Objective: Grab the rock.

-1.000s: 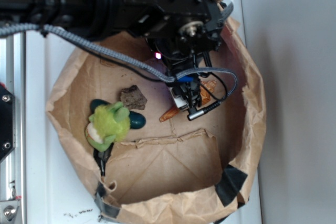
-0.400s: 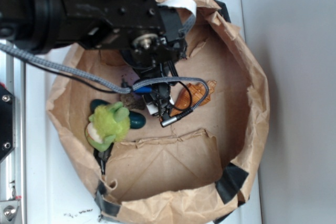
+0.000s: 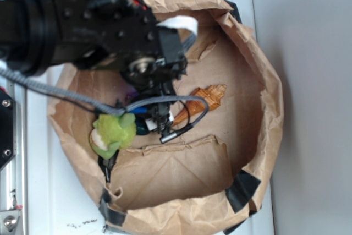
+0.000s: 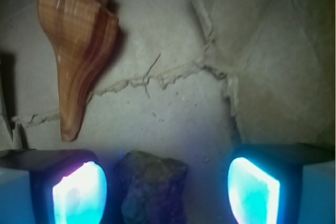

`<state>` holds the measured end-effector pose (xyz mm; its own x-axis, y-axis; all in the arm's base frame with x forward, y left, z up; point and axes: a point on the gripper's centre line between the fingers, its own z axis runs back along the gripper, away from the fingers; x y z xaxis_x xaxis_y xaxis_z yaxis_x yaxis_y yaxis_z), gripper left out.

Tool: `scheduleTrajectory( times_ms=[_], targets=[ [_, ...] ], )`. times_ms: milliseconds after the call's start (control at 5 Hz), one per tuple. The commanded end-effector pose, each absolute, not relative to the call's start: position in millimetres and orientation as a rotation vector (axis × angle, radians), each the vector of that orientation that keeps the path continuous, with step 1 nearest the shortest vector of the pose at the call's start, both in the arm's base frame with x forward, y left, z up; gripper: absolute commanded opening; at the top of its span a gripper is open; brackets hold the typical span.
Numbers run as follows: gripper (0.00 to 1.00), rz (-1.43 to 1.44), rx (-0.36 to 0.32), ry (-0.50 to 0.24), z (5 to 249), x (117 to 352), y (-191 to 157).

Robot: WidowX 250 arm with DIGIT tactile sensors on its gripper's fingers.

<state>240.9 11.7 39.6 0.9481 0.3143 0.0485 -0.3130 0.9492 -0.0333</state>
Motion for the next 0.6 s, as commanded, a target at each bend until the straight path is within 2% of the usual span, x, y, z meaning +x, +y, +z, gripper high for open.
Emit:
scheduleTrajectory(
  times_ms=[0, 200, 400],
  targets=[
    [1.00, 0.420, -0.024, -0.041, 44, 244, 0],
    [1.00, 0.461, -0.001, -0.006, 36, 242, -4],
    [1.00, 0.468, 0.023, -0.003, 32, 246, -3]
  ],
)
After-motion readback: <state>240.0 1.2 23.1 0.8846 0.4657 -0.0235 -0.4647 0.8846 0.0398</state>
